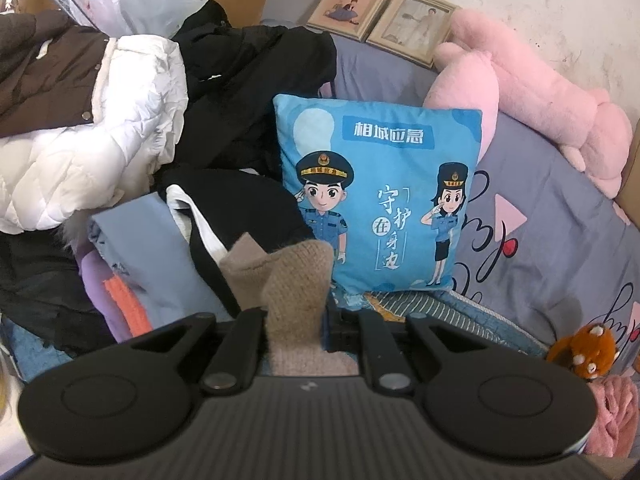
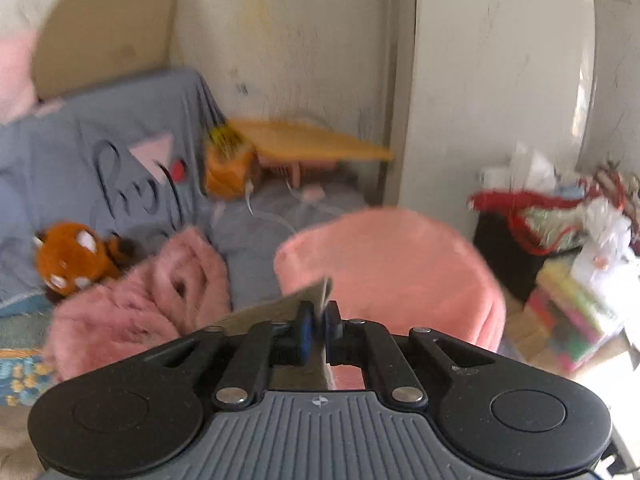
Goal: Fold clothes
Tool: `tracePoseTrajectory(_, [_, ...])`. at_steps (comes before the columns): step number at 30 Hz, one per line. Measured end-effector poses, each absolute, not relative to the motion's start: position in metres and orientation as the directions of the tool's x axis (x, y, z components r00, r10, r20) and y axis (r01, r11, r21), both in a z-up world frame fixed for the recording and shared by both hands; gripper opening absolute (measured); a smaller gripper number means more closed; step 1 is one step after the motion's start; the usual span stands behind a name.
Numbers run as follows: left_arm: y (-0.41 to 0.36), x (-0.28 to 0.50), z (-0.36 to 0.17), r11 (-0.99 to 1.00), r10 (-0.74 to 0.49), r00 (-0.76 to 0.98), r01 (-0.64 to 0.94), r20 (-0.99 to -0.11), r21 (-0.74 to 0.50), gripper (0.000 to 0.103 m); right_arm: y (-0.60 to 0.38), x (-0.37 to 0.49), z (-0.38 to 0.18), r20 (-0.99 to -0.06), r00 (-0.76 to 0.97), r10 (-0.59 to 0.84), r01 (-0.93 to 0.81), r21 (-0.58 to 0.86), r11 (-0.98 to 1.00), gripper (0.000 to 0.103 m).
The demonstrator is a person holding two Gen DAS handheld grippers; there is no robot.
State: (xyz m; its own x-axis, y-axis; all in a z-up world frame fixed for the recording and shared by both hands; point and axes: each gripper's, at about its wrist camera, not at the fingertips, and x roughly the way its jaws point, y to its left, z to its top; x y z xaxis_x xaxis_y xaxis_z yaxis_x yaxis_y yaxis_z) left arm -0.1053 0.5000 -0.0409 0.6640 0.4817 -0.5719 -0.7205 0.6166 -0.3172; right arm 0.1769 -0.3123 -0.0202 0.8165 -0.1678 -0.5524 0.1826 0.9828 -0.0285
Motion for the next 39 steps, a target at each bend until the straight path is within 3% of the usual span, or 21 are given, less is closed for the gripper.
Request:
tracePoseTrajectory(3, [0.498, -0.105, -0.04, 0.625, 0.48, 0.664, -0.718, -0.574, -0.307, 0.011, -0.307, 0.182, -0.03, -0.567, 0.801, -0.19, 0.203, -0.041, 0.978, 0.011])
tracePoseTrajectory(6, [0.494, -0.103, -0.039, 0.637, 0.478, 0.666, -0.712, -0.573, -0.296, 0.011, -0.305, 0.158, -0.026, -0.509, 0.843, -0.173, 0.188, -0.022, 0.982, 0.011])
tracePoseTrajectory(10, [0.487, -0.1, -0.041, 0.652, 0.469, 0.676, -0.699, -0.569, -0.293, 0.011, -0.3, 0.082, -0.022, -0.394, 0.913, -0.105, 0.119, 0.013, 0.993, 0.026])
tracePoseTrajectory(12, [0.483, -0.098, -0.042, 0.661, 0.465, 0.679, -0.693, -0.568, -0.288, 0.011, -0.301, 0.031, -0.032, -0.363, 0.929, -0.068, 0.076, 0.008, 0.997, 0.029])
tracePoseTrajectory(15, [0.478, -0.094, -0.044, 0.675, 0.458, 0.682, -0.684, -0.57, -0.276, 0.011, -0.301, -0.033, -0.069, -0.403, 0.915, -0.027, 0.038, 0.019, 0.999, 0.03])
tracePoseTrajectory(20, [0.469, -0.087, -0.049, 0.692, 0.437, 0.692, -0.667, -0.575, -0.276, 0.011, -0.302, -0.095, -0.157, -0.546, 0.838, -0.021, 0.119, 0.146, 0.982, 0.03])
tracePoseTrajectory(27, [0.453, -0.073, -0.043, 0.73, 0.405, 0.704, -0.633, -0.583, -0.257, 0.011, -0.318, -0.091, -0.208, -0.496, 0.86, -0.117, 0.293, 0.294, 0.91, 0.033])
tracePoseTrajectory(30, [0.444, -0.068, -0.039, 0.741, 0.394, 0.711, -0.621, -0.583, -0.256, 0.011, -0.324, -0.079, -0.211, -0.456, 0.883, -0.113, 0.303, 0.367, 0.88, 0.028])
tracePoseTrajectory(31, [0.441, -0.066, -0.038, 0.745, 0.39, 0.713, -0.616, -0.583, -0.255, 0.011, -0.325, -0.076, -0.212, -0.443, 0.889, -0.113, 0.307, 0.394, 0.867, 0.02])
tracePoseTrajectory(32, [0.438, -0.064, -0.038, 0.75, 0.386, 0.715, -0.611, -0.583, -0.253, 0.011, -0.326, -0.073, -0.213, -0.435, 0.893, -0.116, 0.313, 0.415, 0.854, 0.006])
tracePoseTrajectory(39, [0.423, -0.058, -0.036, 0.769, 0.373, 0.724, -0.591, -0.581, -0.244, 0.011, -0.318, -0.074, -0.181, -0.354, 0.924, -0.141, 0.311, 0.488, 0.816, 0.006])
